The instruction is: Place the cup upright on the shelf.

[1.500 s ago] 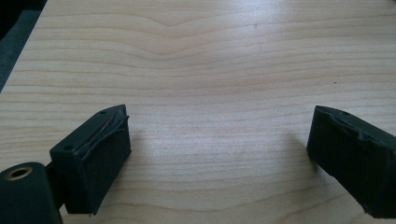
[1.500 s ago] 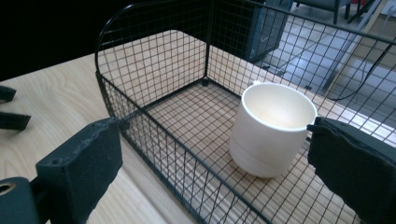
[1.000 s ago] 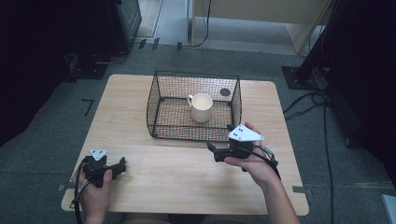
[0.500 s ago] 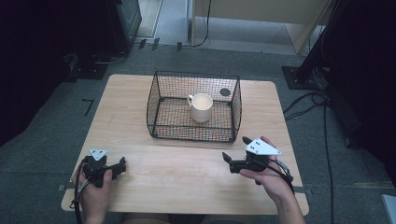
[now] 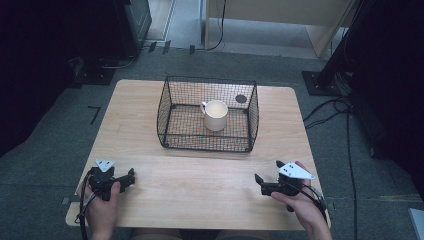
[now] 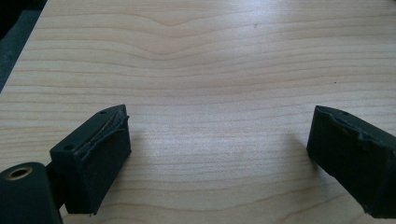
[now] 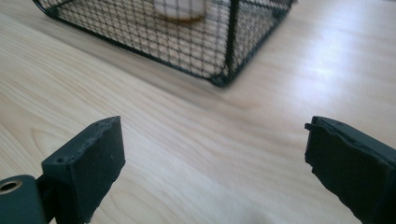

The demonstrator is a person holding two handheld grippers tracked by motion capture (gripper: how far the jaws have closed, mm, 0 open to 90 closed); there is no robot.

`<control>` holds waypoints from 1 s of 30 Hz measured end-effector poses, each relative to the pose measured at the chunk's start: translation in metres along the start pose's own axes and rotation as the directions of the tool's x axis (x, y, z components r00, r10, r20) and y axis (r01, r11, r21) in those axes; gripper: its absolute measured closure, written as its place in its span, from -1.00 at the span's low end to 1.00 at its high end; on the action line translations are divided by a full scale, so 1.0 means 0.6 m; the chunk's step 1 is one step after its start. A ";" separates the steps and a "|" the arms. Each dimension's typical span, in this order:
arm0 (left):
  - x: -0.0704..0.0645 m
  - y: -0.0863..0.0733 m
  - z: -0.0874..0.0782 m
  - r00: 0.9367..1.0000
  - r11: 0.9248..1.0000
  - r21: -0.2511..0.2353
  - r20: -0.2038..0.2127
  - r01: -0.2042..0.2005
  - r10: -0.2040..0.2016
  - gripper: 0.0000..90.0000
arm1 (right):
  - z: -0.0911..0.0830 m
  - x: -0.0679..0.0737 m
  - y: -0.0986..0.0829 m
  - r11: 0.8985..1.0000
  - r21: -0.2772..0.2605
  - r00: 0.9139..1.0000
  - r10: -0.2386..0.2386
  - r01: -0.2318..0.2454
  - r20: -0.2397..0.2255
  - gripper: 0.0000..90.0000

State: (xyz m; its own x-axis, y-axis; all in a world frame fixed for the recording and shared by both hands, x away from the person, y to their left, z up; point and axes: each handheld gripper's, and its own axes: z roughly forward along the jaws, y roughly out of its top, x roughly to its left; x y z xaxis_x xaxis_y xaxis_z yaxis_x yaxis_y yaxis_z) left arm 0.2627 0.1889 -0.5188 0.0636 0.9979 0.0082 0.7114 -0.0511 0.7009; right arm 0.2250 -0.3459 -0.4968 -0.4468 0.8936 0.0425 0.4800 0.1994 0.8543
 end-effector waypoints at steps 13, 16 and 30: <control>0.000 0.000 0.000 1.000 1.000 0.001 0.002 -0.004 0.004 -0.86 | -0.013 -0.039 -0.057 0.990 0.121 0.992 0.062 -0.075 0.112 -0.90; 0.000 0.000 0.000 1.000 1.000 0.002 0.002 -0.004 0.004 -0.86 | -0.015 -0.047 -0.060 0.983 0.151 0.989 0.085 -0.103 0.121 -0.90; 0.000 0.000 0.000 1.000 1.000 0.001 0.003 -0.004 0.004 -0.86 | -0.015 -0.051 -0.065 0.966 0.185 0.960 0.135 -0.183 0.246 -0.90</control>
State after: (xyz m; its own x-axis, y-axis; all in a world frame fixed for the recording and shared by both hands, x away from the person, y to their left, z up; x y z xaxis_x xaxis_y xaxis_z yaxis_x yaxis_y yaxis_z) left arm 0.2624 0.1886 -0.5188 0.0681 0.9976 0.0089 0.7119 -0.0548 0.7001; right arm 0.2131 -0.3849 -0.5265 -0.1785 0.9835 0.0290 0.6848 0.1030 0.7214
